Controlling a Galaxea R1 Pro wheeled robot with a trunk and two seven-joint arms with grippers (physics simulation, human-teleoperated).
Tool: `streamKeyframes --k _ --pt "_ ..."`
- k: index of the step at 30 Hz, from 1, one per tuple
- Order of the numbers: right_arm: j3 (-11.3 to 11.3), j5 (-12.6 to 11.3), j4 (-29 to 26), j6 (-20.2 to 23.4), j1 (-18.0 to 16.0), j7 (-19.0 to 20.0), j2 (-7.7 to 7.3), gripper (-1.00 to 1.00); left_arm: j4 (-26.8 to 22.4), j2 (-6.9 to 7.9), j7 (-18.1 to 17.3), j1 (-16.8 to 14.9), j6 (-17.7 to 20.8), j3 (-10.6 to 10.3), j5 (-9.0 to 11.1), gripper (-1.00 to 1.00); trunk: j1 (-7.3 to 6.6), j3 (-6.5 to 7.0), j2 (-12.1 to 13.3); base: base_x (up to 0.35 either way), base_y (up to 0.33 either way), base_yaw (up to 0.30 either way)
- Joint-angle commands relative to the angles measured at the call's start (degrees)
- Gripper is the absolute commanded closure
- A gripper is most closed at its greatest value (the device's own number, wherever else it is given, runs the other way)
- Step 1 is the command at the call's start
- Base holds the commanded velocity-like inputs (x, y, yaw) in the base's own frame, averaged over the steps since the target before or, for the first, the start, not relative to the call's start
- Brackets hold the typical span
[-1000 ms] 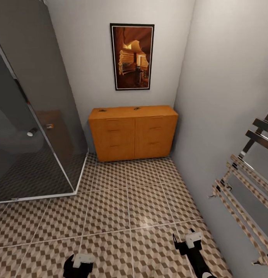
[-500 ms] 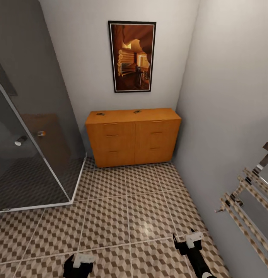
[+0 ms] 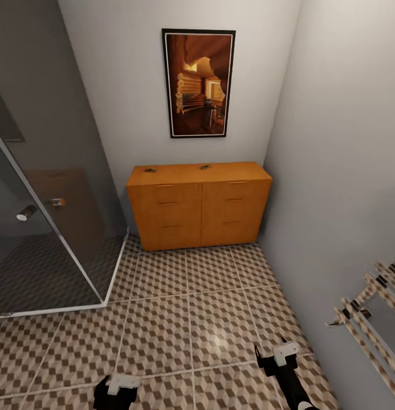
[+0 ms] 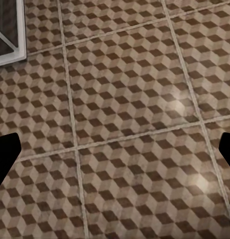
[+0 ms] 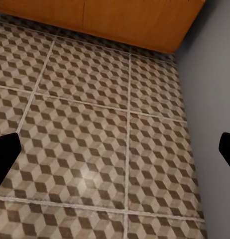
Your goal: Take the four mousetraps from the cabinet in the bathroom and place them on the bathroom floor. Make sure all four end up on the same floor surface, and ensure that at least two of them are either under or directly next to the same bathroom sink.
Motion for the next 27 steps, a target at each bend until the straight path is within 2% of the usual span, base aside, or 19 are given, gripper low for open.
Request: streamKeyframes --k 1,10,27 --pt "-0.21 0.61 0.06 -0.13 -0.05 -0.38 0.0 -1.0 0.26 -0.07 0.13 -0.12 -0.36 -0.49 0.41 -1.0 0.03 -0.11 -0.11 0.008 0.0 0.166" --pt "-0.22 0.66 0.06 -0.13 -0.05 -0.39 -0.03 -1.0 0.26 -0.1 0.13 -0.09 -0.36 -0.49 0.41 -1.0 0.03 -0.22 -0.11 0.002 0.0 0.143" --pt "-0.26 0.68 0.06 -0.13 -0.05 -0.39 -0.08 -1.0 0.26 -0.08 0.13 -0.12 -0.36 -0.49 0.41 -1.0 0.03 -0.23 -0.11 0.0 0.0 0.009"
